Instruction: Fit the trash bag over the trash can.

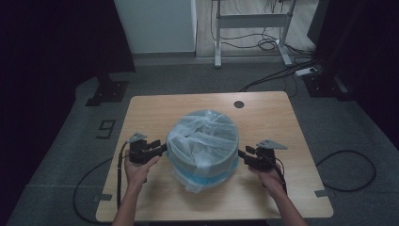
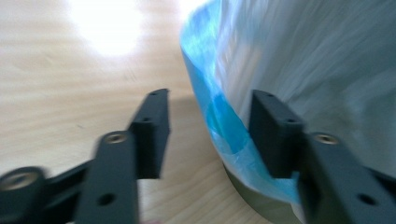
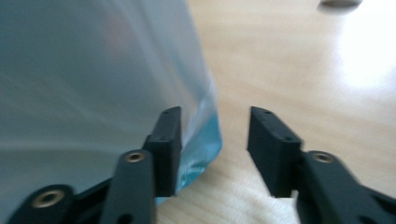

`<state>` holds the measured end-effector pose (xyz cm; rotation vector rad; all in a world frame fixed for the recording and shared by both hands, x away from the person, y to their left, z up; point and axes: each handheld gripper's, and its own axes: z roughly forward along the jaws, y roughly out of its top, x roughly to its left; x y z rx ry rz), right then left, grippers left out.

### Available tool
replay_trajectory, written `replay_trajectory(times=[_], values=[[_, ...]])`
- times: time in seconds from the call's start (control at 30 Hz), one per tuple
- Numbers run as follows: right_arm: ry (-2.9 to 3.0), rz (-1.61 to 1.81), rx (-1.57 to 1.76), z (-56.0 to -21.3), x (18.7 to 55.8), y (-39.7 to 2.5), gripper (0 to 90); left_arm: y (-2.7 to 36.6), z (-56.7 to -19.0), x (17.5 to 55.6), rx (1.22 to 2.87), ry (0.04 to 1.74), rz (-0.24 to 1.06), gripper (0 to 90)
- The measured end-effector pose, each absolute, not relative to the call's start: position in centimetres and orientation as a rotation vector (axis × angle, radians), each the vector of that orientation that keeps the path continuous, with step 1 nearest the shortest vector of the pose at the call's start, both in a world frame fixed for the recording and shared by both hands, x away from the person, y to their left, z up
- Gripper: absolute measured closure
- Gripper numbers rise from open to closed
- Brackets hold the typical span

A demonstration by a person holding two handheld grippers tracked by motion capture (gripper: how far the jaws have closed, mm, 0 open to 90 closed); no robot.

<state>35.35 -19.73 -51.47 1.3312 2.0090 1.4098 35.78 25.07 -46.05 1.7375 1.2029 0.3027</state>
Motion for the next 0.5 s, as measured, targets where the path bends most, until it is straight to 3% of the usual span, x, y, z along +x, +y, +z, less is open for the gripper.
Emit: replay_trajectory(times=[0.23,0.5], values=[[1.934,1.516,1.244,-50.0,33.0,-21.4,39.9,27.0,-43.3,34.4,1.721,1.050,0.317,35.9],[1.945,1.612,1.180,-50.1,29.9,-23.1,37.2,25.0,-39.8,34.4,1.819,0.824,0.318,36.7]])
